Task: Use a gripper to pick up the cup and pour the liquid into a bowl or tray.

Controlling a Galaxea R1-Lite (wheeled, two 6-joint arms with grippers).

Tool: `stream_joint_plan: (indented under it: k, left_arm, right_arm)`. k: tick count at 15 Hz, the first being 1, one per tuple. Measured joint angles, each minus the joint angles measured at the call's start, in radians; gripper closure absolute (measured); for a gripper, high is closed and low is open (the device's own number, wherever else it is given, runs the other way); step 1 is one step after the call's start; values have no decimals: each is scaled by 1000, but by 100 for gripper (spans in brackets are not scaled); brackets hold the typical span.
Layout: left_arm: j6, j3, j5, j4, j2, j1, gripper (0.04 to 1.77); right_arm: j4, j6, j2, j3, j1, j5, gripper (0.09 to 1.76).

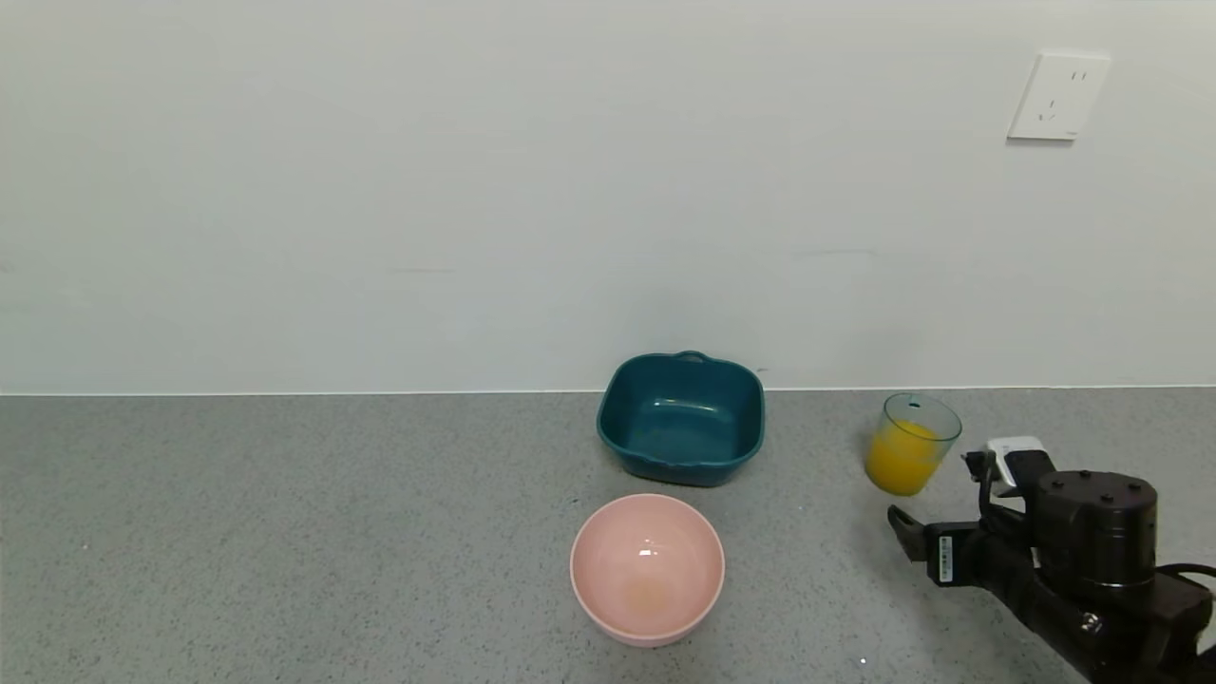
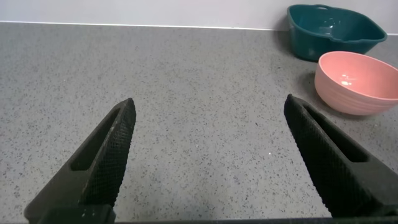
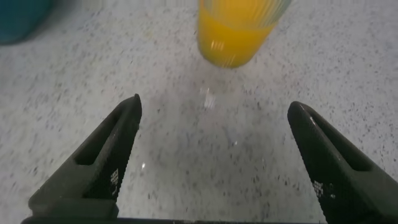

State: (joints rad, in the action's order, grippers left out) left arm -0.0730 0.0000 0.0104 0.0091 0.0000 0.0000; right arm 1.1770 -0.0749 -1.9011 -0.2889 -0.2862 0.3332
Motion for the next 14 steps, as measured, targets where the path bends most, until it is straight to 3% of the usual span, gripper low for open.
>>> stream_joint_plan:
  k: [3,14]
  left_arm:
    - [0,0,0,0,0,0,9]
    - [0,0,0,0,0,0,9]
  right_arm:
    - [119,-1,-104,-14,3,58,14]
    - [336,-1,-343,-159,57,66,14]
